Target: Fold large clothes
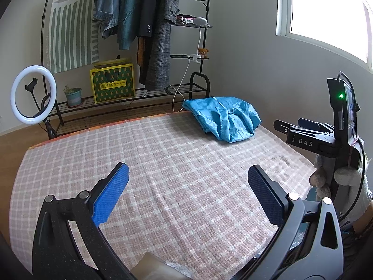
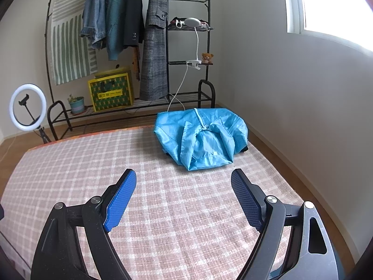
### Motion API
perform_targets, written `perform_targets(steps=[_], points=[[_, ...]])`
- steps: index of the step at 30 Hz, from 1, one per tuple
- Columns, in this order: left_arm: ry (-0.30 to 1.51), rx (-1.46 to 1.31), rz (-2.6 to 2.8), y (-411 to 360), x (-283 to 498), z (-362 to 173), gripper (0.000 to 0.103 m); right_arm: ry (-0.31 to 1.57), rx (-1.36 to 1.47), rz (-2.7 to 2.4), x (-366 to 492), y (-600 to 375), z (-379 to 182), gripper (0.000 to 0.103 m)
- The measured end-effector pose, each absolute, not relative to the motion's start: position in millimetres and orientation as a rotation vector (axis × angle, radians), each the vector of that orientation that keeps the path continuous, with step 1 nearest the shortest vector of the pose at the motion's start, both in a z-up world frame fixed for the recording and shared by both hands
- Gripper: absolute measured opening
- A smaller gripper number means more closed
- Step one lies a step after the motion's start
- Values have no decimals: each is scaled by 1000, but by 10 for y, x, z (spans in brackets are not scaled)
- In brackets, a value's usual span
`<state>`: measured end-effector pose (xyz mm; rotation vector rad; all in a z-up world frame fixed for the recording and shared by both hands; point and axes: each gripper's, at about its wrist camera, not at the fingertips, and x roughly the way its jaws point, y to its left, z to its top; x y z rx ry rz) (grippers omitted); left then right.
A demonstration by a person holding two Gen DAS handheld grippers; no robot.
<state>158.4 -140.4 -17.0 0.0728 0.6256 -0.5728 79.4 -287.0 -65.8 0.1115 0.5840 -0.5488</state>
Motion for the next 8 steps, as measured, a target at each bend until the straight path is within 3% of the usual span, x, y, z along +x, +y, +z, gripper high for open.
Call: perform_targets(steps=[8], points=[[623, 39, -572, -1372, 1608, -141, 103, 585, 114, -550, 791, -2851, -665, 84]])
